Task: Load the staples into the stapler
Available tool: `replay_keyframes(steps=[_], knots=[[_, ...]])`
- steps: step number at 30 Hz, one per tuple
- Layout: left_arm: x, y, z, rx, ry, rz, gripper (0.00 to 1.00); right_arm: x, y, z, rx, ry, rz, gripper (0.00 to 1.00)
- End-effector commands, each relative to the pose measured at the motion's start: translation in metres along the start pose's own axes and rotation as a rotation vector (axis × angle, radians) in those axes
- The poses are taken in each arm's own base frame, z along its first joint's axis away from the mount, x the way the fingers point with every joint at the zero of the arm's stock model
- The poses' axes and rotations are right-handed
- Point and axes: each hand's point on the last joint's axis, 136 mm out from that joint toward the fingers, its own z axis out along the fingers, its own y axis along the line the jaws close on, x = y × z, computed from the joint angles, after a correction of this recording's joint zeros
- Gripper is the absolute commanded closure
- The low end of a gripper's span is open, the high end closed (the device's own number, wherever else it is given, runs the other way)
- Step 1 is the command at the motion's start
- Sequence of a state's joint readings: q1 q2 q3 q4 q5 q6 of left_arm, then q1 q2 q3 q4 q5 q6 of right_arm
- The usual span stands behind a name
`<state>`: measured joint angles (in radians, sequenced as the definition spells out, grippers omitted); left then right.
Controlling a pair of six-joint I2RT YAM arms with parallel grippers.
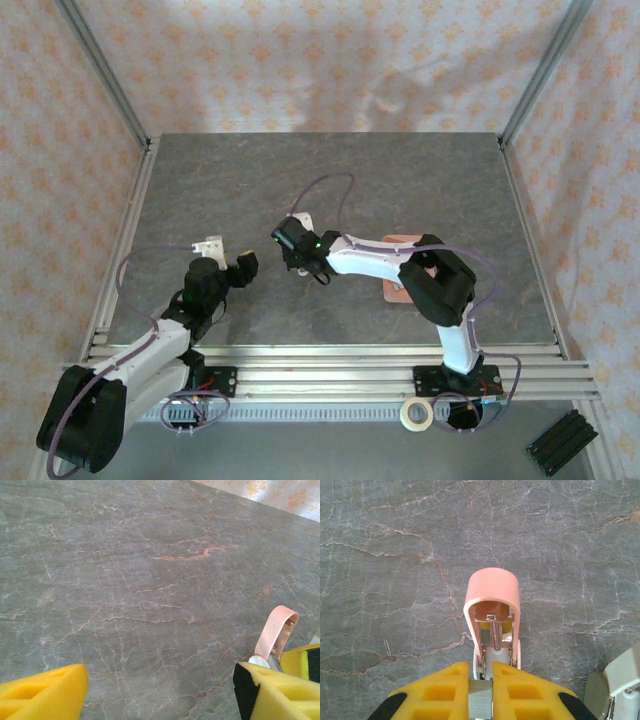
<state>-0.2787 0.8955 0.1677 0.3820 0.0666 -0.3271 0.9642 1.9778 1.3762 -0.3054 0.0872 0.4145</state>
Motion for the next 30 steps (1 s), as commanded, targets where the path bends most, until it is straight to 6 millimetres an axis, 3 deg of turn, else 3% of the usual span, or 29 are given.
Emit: replay_keyframes(steps=[1, 23, 30], knots=[[-0.005, 0.006, -0.002, -0.028, -0.023, 0.018, 0.23, 0.005, -0.005, 0.005, 0.036, -0.003, -0.005, 0.85], [-0.005, 0.006, -0.003, -0.028, -0.023, 0.027, 0.23, 0.016, -0.012, 0.012, 0.062, 0.019, -0.007, 0.85], [-0.005, 0.006, -0.004, -0.028, -0.023, 0.027, 0.23, 0.007, -0.012, 0.003, 0.058, -0.01, -0.006, 0.85]])
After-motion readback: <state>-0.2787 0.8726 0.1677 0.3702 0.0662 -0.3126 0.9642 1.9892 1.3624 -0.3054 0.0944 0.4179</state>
